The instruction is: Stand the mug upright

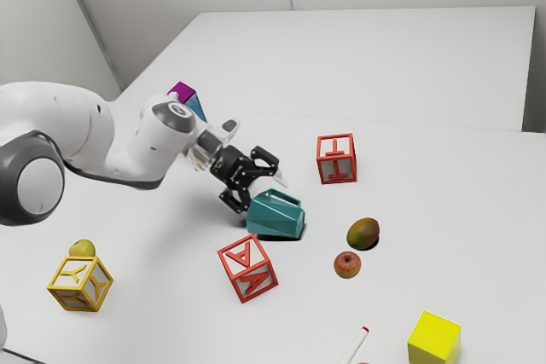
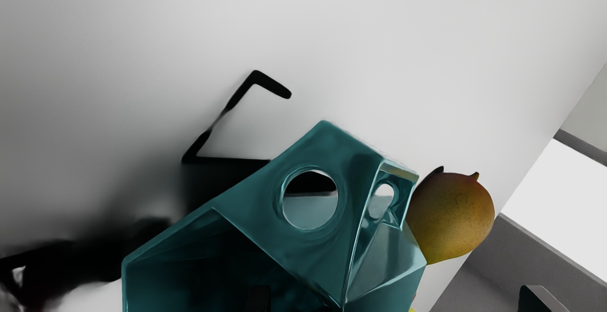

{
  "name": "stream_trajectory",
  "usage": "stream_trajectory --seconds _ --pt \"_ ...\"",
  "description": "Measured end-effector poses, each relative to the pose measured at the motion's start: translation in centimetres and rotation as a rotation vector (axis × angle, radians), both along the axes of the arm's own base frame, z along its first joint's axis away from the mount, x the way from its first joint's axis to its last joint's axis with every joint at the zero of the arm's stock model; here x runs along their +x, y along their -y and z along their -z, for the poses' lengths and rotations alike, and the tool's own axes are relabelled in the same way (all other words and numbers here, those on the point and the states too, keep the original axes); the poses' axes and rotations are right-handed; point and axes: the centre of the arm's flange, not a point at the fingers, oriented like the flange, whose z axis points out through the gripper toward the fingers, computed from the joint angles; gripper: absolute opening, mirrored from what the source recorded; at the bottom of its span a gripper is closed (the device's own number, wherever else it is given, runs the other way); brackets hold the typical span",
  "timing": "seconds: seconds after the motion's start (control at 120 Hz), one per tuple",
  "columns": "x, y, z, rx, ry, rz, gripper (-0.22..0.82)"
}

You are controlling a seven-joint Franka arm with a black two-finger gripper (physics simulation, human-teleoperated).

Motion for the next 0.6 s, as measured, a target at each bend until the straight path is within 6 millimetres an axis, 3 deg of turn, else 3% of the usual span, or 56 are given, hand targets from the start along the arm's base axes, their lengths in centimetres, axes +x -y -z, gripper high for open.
stream_trajectory --seconds 0.108,0.225,0.383,0.6 --pt "0.2 -0.1 -0.4 0.015 0.011 0.007 0.18" --pt "0.4 0.0 -0.8 0.024 0.023 0.014 0.00" --pt "1.1 1.6 -2.3 0.020 0.056 0.038 -0.11" --pt "1.0 3.1 -2.7 0.047 0.064 0.066 -0.16"
